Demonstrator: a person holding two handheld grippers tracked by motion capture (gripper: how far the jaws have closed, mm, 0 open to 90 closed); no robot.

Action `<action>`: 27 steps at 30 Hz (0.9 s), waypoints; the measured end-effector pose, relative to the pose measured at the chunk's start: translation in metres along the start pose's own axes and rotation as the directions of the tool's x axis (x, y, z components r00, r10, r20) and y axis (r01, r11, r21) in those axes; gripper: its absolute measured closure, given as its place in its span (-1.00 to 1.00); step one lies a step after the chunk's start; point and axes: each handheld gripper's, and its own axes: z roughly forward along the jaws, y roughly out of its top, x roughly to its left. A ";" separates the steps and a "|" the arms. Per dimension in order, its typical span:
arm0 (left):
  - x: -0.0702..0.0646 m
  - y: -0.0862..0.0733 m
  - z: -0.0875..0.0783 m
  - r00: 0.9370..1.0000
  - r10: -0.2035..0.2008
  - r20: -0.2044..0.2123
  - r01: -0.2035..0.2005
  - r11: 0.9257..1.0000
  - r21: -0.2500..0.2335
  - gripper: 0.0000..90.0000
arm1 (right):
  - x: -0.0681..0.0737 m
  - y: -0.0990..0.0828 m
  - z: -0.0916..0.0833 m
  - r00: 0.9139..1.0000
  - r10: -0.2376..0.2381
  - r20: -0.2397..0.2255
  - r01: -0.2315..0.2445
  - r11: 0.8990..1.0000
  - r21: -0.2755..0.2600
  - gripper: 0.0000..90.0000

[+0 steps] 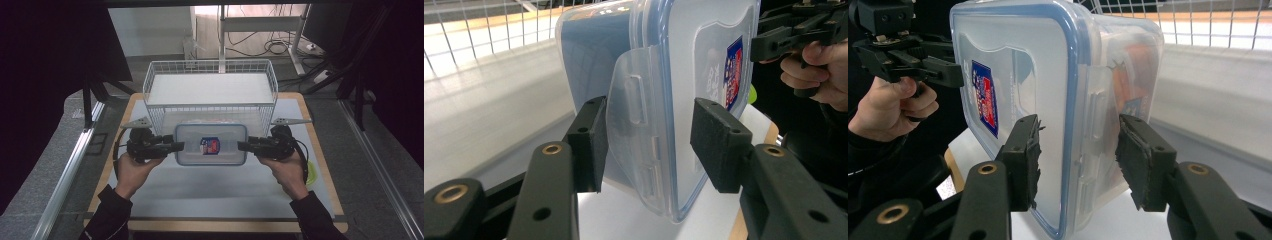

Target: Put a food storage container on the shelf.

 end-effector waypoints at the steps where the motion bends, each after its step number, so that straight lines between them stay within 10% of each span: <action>1: 0.000 0.003 0.000 1.000 0.000 -0.001 0.000 1.000 -0.002 0.11 | 0.000 0.003 -0.001 1.000 -0.005 0.003 0.005 1.000 -0.005 0.18; 27: 0.024 0.093 -0.016 1.000 0.011 -0.004 -0.011 0.999 -0.047 0.11 | 0.000 0.088 -0.003 0.999 -0.041 0.029 0.044 0.996 -0.083 0.17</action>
